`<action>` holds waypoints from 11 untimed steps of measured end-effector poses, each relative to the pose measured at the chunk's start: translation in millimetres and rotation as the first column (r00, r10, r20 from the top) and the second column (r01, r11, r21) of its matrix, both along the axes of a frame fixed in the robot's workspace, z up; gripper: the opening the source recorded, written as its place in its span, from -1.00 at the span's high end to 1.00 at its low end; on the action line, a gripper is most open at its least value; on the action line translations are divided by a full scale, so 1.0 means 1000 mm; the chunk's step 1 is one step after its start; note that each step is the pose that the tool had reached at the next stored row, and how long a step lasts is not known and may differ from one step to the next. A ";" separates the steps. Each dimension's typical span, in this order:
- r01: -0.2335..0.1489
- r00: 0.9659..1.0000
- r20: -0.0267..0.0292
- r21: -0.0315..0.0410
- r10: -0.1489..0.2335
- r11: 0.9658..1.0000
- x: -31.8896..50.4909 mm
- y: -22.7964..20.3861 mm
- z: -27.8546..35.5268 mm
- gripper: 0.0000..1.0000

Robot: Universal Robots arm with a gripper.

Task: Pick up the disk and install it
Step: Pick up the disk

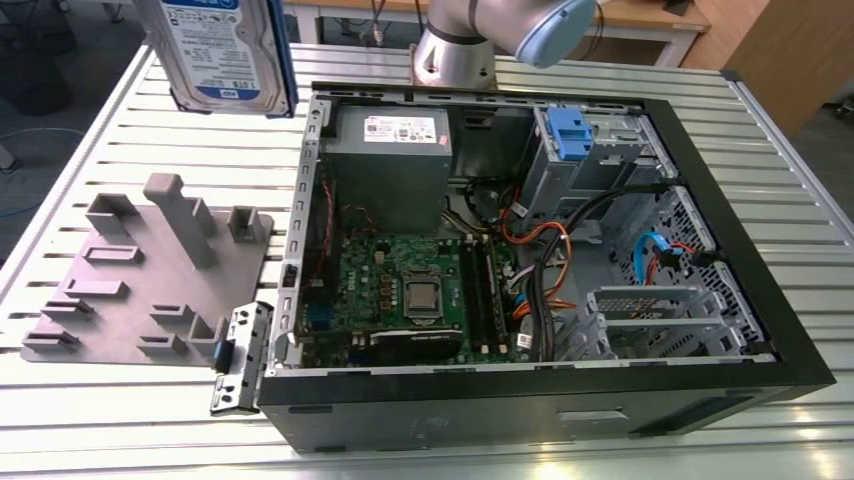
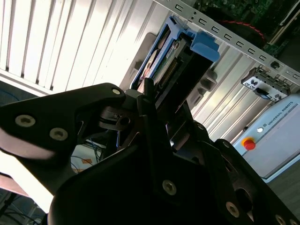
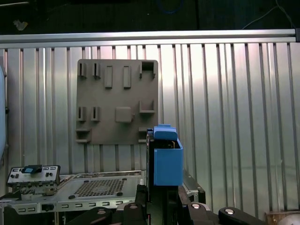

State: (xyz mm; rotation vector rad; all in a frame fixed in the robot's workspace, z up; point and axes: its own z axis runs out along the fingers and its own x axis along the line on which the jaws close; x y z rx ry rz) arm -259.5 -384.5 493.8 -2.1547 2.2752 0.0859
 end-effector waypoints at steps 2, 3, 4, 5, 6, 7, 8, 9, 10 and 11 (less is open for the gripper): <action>0.000 1.000 0.000 0.000 0.000 1.000 0.0029 0.0000 0.0000 0.30; 0.000 1.000 0.000 0.000 0.000 1.000 0.0043 0.0000 0.0000 0.30; 0.000 1.000 0.000 0.000 0.000 1.000 0.0057 0.0000 0.0001 0.30; 0.000 1.000 0.000 0.000 0.000 1.000 0.0071 0.0000 0.0000 0.30; 0.000 1.000 0.000 0.000 0.000 1.000 0.0086 0.0000 0.0001 0.30; 0.000 1.000 0.000 0.000 0.000 1.000 0.0100 0.0000 0.0000 0.30; 0.000 1.000 0.000 0.000 0.000 1.000 0.0117 0.0000 0.0000 0.30; 0.000 1.000 0.000 0.000 0.000 1.000 0.0133 0.0000 0.0000 0.30; 0.000 1.000 0.000 0.000 0.000 1.000 0.0149 0.0000 0.0000 0.30; 0.000 1.000 0.000 0.000 0.000 1.000 0.0164 0.0000 0.0000 0.30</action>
